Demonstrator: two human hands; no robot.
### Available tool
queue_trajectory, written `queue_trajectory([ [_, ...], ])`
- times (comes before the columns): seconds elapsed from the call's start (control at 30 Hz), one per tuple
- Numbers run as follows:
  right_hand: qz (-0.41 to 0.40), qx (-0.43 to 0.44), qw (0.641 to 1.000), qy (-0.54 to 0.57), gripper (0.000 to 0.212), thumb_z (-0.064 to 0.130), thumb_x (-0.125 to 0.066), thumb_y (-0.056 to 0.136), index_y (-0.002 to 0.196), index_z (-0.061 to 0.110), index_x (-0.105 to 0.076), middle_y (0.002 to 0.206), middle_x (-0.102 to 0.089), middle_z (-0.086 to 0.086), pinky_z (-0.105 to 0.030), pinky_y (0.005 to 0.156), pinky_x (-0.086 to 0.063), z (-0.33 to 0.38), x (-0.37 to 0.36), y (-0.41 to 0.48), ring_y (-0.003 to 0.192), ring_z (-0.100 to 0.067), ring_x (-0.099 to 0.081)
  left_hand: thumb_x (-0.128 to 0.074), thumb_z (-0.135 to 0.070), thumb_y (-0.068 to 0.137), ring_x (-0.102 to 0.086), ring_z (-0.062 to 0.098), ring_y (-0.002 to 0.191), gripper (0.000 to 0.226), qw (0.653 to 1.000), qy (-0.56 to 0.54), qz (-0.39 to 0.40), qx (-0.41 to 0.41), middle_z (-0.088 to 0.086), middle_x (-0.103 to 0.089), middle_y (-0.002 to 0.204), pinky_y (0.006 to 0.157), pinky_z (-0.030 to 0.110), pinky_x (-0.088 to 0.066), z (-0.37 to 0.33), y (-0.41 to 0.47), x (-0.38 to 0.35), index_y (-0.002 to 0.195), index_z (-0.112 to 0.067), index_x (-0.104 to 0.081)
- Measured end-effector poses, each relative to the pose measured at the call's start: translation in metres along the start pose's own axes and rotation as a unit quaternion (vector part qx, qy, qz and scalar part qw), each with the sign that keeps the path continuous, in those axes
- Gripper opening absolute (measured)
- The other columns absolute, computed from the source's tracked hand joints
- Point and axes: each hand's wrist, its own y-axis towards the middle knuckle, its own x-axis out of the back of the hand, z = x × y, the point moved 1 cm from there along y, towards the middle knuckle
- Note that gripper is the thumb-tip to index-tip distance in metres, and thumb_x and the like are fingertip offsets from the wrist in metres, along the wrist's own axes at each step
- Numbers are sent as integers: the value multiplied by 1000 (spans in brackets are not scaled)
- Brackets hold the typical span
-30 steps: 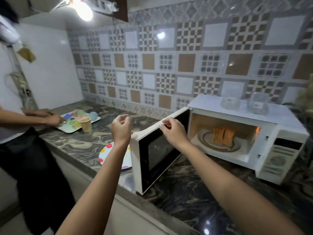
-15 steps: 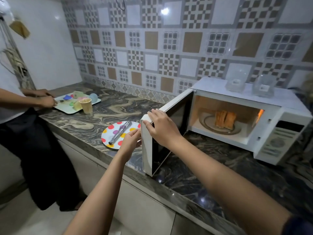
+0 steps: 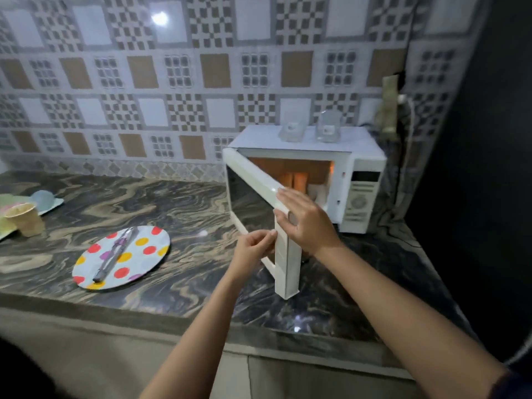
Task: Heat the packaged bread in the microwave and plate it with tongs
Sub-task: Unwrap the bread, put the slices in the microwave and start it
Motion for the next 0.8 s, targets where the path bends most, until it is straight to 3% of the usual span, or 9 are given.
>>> queue_trajectory([
  [0.17, -10, -53, 997, -53, 47, 28, -61, 88, 126, 1, -57, 131, -58, -14, -30, 107, -33, -54, 27, -5, 126, -25, -52, -59, -15, 90, -56, 24, 75, 16, 1000, 7, -8, -8, 14, -66, 79, 73, 37, -47, 10, 41, -48, 84, -15, -74],
  [0.27, 8, -99, 993, -68, 58, 29, -62, 89, 137, 3, -45, 144, -45, -12, -26, 113, -22, -82, 37, 0, 138, -22, -37, -62, -15, 88, -58, 22, 75, 13, 1000, 5, 2, -8, 5, -70, 74, 75, 38, -49, 13, 67, -69, 85, -14, -74],
  [0.37, 24, -113, 988, -105, 66, 30, -61, 89, 143, 3, -34, 151, -34, -12, -21, 113, -10, -111, 39, 11, 143, -21, -26, -63, -17, 88, -57, 20, 74, 11, 1000, 24, 6, -19, 9, -68, 76, 74, 36, -49, 19, 94, -87, 86, -16, -74],
  [0.5, 25, -118, 981, -151, 69, 31, -65, 86, 141, -1, -37, 148, -39, -16, -36, 119, -19, -150, 36, 29, 142, -26, -29, -63, -26, 88, -47, 14, 65, 15, 997, 61, 21, -30, 5, -55, 64, 66, 32, -44, 28, 138, -101, 84, -17, -75],
  [0.57, 27, -113, 976, -183, 74, 38, -65, 85, 141, -1, -36, 147, -38, -16, -36, 119, -17, -168, 39, 37, 142, -27, -29, -63, -27, 88, -43, 16, 65, 17, 997, 67, 34, -28, 6, -49, 63, 66, 34, -40, 31, 154, -106, 82, -17, -75],
  [0.7, 70, -140, 963, -217, 98, 62, -51, 83, 149, 2, -10, 159, -9, -12, -29, 116, 0, -201, 47, 50, 148, -22, -4, -65, -39, 83, -48, 17, 69, 22, 997, 61, 41, -25, 11, -55, 68, 70, 36, -43, 38, 182, -115, 81, -20, -75],
  [0.8, 109, -158, 946, -260, 112, 78, -32, 75, 149, 2, 3, 159, 5, -12, -31, 116, 7, -225, 53, 67, 147, -22, 8, -59, -45, 87, -47, 15, 62, 46, 994, 103, 38, -21, 10, -52, 62, 58, 27, -45, 44, 201, -122, 69, -3, -65],
])
